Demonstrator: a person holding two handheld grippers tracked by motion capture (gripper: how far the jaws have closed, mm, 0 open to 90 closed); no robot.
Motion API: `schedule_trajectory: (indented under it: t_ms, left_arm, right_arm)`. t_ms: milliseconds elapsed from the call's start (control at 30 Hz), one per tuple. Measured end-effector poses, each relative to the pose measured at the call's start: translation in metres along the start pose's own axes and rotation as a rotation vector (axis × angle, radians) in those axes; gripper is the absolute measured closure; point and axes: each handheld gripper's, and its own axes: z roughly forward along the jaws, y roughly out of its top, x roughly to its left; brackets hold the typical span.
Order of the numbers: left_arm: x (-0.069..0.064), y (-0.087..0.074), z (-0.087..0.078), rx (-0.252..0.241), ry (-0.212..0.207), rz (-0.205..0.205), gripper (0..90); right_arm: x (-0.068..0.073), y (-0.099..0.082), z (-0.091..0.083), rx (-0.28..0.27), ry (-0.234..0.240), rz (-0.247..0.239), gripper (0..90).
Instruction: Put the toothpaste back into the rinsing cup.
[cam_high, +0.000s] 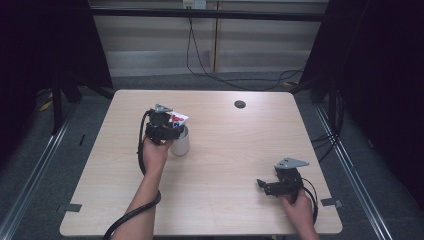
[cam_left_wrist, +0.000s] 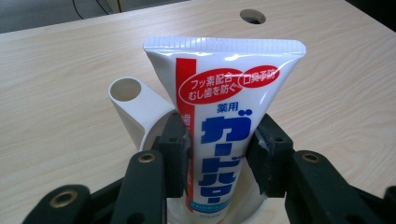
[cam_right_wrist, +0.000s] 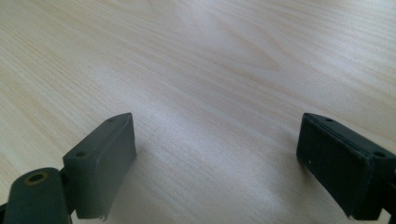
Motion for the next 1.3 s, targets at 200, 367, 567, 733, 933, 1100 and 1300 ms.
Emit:
schedule_trajectory:
  t_ms: [200, 367, 567, 733, 933, 1100, 1300]
  left_arm:
    - [0.0006, -0.0045, 0.0013, 0.0, -0.004, -0.007, 61.5]
    - [0.001, -0.0056, -0.0007, 0.004, 0.002, -0.002, 61.2]
    - [0.0027, -0.0082, -0.0045, 0.005, 0.008, 0.007, 60.2]
    - [0.0022, -0.0078, -0.0066, 0.014, 0.004, 0.013, 58.9]
    - [-0.0014, -0.0066, -0.0054, 0.027, -0.002, 0.023, 58.2]
    - [-0.0029, -0.0057, -0.0045, 0.043, -0.005, 0.035, 55.5]
    - [-0.0018, -0.0066, -0.0037, 0.055, -0.007, 0.023, 45.9]
  right_arm:
    - [0.0, 0.0, -0.0001, 0.001, 0.0, 0.0, 11.3]
    - [0.0, 0.0, 0.0, 0.0, -0.001, 0.0, 11.3]
    - [0.0001, 0.0, 0.0, 0.0, 0.0, 0.001, 11.3]
    - [0.0, 0.0, 0.0, 0.0, 0.0, 0.001, 11.3]
    - [0.0, 0.0, 0.0, 0.001, 0.0, 0.0, 11.3]
    - [0.0, 0.0, 0.0, 0.0, 0.0, 0.0, 11.3]
    - [0.0, 0.0, 0.0, 0.0, 0.0, 0.0, 11.3]
